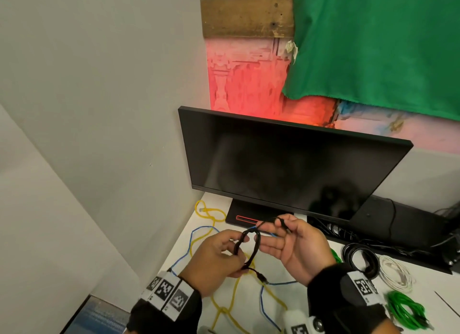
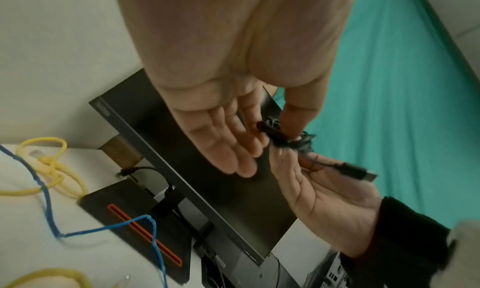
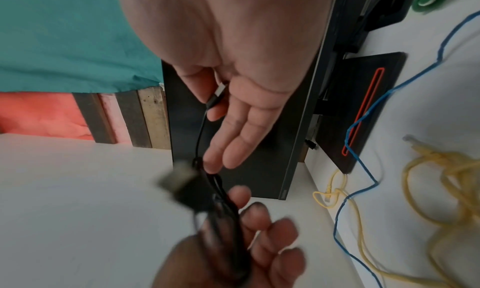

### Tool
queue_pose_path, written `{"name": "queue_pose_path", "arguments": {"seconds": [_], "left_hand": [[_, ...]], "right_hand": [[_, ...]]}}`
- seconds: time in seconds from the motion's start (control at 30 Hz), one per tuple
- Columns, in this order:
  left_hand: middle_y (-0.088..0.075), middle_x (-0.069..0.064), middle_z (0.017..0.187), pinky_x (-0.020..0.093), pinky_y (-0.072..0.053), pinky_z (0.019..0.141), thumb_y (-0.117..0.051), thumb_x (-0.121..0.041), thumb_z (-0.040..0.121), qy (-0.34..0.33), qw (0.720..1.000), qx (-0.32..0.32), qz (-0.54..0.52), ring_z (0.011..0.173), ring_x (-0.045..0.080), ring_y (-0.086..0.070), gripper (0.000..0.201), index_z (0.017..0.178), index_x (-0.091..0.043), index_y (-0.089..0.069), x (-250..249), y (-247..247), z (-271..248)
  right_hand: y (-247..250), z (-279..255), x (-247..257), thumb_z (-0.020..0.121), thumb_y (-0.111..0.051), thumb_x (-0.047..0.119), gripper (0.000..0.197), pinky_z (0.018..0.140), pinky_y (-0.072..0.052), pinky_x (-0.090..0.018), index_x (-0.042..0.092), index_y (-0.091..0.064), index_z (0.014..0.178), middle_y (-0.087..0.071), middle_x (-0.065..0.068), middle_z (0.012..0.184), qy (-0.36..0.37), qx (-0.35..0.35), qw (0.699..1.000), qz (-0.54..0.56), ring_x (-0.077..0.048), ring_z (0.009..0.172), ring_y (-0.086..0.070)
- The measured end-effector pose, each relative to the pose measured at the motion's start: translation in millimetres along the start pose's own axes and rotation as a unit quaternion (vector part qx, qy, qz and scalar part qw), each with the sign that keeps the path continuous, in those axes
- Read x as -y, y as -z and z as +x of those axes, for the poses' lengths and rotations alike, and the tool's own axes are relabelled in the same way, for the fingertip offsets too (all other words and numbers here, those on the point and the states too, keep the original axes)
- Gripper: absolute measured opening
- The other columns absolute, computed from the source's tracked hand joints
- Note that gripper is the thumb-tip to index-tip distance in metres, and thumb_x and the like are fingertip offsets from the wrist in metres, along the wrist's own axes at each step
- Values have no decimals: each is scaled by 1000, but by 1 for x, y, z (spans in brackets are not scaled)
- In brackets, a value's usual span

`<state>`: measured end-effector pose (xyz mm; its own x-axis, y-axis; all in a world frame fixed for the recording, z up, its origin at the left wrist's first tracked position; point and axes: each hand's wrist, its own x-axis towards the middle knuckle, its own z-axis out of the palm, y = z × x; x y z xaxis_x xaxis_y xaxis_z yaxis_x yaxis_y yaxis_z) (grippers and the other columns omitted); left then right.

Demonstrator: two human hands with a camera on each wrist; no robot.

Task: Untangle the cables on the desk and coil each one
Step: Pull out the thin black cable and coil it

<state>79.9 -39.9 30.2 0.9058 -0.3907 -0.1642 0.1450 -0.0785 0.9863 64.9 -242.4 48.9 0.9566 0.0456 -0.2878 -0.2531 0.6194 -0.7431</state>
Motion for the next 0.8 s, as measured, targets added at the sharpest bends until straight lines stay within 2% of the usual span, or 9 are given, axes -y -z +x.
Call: {"name": "queue_pose_path", "arguments": {"seconds": [0.13, 0.2, 0.27, 0.37, 0.47, 0.53, 0.63, 0.73, 0.8], "left_hand": [[-62, 1, 64, 30, -49, 60, -72, -20, 75, -39, 996, 26, 72, 57, 14, -57, 4, 73, -21, -69, -14, 1, 0], [-56, -2, 53, 24, -46, 49, -70, -30, 86, -35, 995, 33, 91, 48, 13, -52, 16, 76, -18, -70, -19, 3, 3], [-50, -6, 48, 21, -42, 42, -64, -30, 92, -33, 993, 19, 112, 43, 12, -47, 14, 86, -20, -72, -22, 5, 6], [-50, -4, 46, 23, -41, 41, -61, -25, 95, -60, 992, -34, 105, 39, 12, -46, 17, 80, -26, -69, -21, 6, 9], [-53, -2, 46, 28, -43, 47, -60, -28, 93, -98, 986, -75, 113, 43, 11, -47, 16, 77, -27, -65, -19, 5, 12], [-54, -1, 47, 29, -44, 49, -60, -35, 88, -121, 979, -82, 140, 43, 11, -48, 14, 77, -27, -63, -18, 1, 11], [-52, -3, 48, 32, -44, 50, -62, -31, 92, -150, 963, -113, 195, 44, 9, -46, 17, 75, -27, -60, -10, -1, 14], [-53, -13, 51, 18, -39, 51, -63, -27, 93, -174, 941, -151, 249, 47, 4, -47, 21, 73, -30, -57, -6, -1, 15], [-53, -19, 52, 12, -35, 51, -63, -27, 92, -187, 928, -171, 272, 49, 4, -49, 24, 71, -33, -53, -4, 0, 15]], "right_hand": [[0, 0, -1, 100, -35, 12, 25, 60, -59, -38, 5, -57, 90, -70, -28, 94, 4, -12, 999, -32, -37, 68, -70], [0, 0, -4, 99, -38, 9, 27, 59, -59, -38, 5, -64, 91, -69, -25, 90, 14, -7, 998, -56, -35, 67, -69], [2, 0, -9, 96, -48, 11, 28, 61, -55, -34, 14, -74, 86, -71, -17, 93, 47, -18, 989, -139, -28, 75, -69], [3, 1, -12, 78, -64, 30, 18, 62, -45, -29, 30, -78, 89, -74, -6, 93, 82, -37, 942, -323, -14, 76, -63], [1, -1, -18, 72, -68, 37, 18, 59, -46, -19, 39, -75, 87, -76, 0, 83, 57, 4, 916, -398, -9, 72, -69], [-5, -2, -23, 69, -71, 33, 18, 59, -48, -19, 32, -74, 86, -77, -6, 82, 36, 19, 931, -362, -16, 74, -73], [-13, -3, -27, 70, -68, 23, 14, 61, -50, -26, 23, -74, 82, -76, -18, 89, 16, 34, 964, -265, -28, 79, -74], [-15, -4, -27, 68, -62, 16, 21, 62, -52, -31, 16, -77, 82, -74, -22, 92, -25, 52, 985, -161, -29, 82, -72], [-17, -6, -26, 68, -68, 20, 23, 67, -52, -34, 13, -76, 89, -71, -18, 93, -48, 89, 983, -150, -25, 86, -69]]}}
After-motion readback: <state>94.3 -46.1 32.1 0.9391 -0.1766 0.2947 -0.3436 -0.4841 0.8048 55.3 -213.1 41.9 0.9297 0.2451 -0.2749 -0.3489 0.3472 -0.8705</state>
